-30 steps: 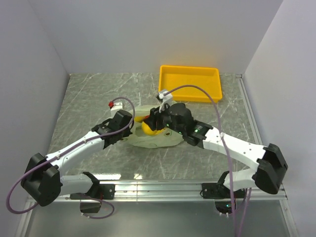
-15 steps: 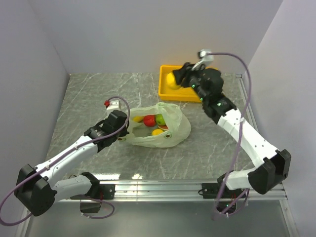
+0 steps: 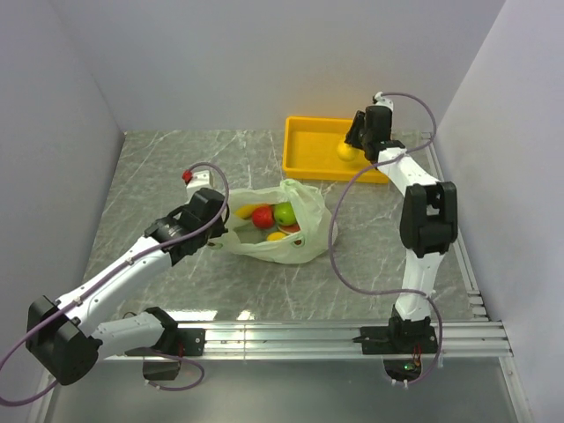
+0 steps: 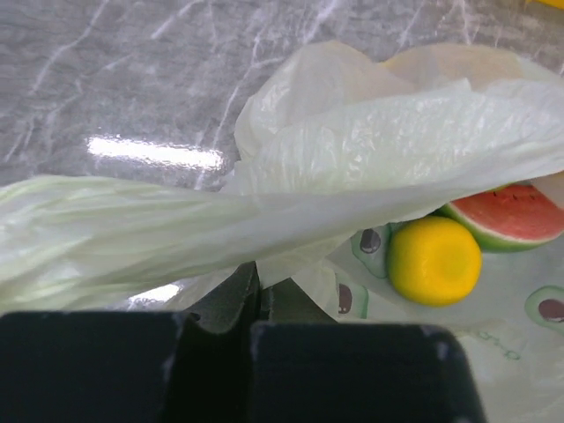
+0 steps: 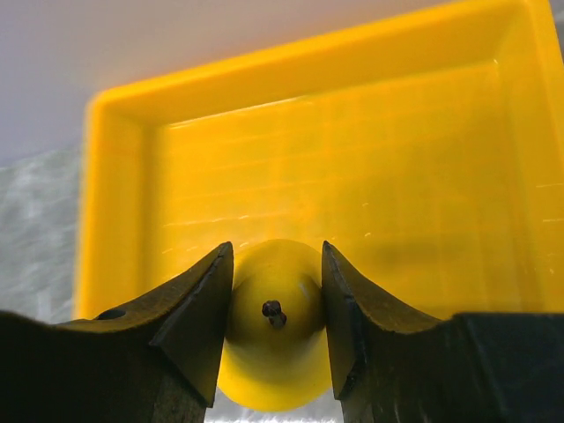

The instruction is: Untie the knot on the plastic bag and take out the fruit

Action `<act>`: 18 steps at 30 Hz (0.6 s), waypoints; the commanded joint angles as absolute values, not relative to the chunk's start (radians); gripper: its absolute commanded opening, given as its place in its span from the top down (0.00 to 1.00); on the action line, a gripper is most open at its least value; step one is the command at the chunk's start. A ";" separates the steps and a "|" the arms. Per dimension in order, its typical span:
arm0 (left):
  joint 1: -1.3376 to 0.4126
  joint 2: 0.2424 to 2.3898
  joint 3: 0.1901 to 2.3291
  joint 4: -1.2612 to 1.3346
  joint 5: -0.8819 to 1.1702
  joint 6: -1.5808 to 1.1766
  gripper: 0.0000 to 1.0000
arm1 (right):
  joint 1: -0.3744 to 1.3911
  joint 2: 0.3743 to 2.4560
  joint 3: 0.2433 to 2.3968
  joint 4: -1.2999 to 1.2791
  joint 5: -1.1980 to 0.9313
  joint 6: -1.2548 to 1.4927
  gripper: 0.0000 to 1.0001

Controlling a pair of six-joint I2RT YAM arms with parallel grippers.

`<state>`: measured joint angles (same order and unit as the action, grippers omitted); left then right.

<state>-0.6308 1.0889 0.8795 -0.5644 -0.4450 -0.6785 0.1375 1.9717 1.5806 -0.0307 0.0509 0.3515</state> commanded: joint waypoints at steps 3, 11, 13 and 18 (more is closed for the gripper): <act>-0.623 1.120 0.989 -0.653 -0.525 -0.726 1.00 | 0.124 2.095 1.755 -0.083 0.121 0.339 0.21; -0.621 1.189 1.071 -0.637 -0.513 -0.707 0.99 | 0.173 1.920 1.718 -0.150 0.097 0.247 0.11; -0.621 1.189 1.068 -0.621 -0.497 -0.692 0.99 | 0.210 1.837 1.681 -0.164 0.078 0.207 0.13; -0.623 1.193 1.040 -0.574 -0.443 -0.663 0.99 | 0.388 1.510 1.546 -0.201 0.031 0.095 0.26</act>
